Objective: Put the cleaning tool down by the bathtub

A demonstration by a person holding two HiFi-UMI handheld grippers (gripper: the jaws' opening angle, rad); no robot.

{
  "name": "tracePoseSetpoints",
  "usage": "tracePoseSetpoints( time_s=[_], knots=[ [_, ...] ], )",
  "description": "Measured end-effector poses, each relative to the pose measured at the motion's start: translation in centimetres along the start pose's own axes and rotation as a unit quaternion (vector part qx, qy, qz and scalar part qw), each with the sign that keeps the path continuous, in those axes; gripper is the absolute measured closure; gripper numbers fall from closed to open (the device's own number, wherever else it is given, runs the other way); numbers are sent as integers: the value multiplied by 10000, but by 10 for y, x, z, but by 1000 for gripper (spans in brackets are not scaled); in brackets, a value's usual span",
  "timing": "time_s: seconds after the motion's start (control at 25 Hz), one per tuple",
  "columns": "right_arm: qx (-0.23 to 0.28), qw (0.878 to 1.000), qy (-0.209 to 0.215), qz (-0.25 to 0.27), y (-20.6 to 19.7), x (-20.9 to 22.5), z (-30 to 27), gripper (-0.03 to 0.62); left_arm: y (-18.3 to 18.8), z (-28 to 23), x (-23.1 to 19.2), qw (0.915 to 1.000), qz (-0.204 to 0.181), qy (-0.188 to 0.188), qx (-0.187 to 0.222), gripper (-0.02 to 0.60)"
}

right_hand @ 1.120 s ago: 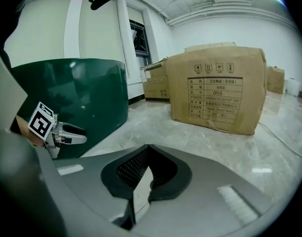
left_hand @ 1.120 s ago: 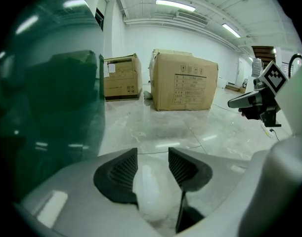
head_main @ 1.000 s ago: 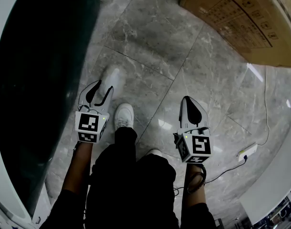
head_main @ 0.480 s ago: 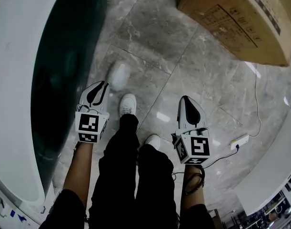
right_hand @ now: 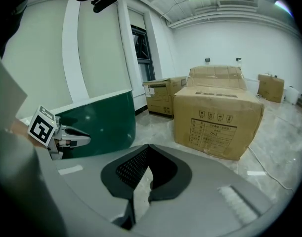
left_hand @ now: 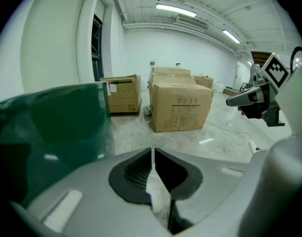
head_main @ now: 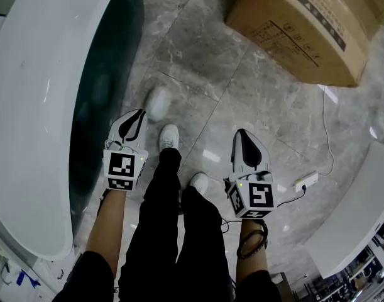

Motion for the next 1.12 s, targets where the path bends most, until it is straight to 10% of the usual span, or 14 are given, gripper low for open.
tracePoseSetpoints(
  time_s=[1.12],
  knots=[
    [737, 9970, 111, 186, 134, -82, 116, 579, 130, 167, -20, 9985, 311, 196, 411, 580]
  ],
)
Point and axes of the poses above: the fingertips, and each gripper's own axes: z backward along the fingers, x to its right, y out of its top, the point moved 9 cm from there along z, backward along the fingers, and after that the axes turned 14 degrees about y, right-handed, at the moved point
